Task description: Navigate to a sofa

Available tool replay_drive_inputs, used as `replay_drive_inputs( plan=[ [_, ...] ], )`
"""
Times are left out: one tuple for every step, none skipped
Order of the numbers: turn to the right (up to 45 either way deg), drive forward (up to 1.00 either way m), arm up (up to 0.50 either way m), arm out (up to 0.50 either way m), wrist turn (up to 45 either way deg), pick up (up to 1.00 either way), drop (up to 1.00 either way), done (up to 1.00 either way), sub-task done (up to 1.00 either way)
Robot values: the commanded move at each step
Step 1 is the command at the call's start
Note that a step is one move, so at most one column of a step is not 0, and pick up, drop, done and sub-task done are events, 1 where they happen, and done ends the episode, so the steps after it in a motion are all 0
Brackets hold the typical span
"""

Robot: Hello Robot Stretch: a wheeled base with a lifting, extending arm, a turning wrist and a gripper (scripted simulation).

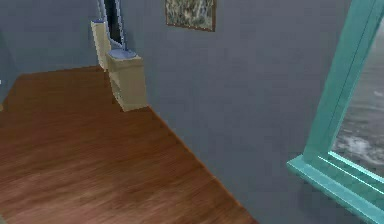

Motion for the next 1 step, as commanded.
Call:
replay_drive_inputs(
  plan=[
    [-9.0, 0.0, 0.0, 0.0, 0.0, 0.0, 0.0, 0.0, 0.0]
  ],
)
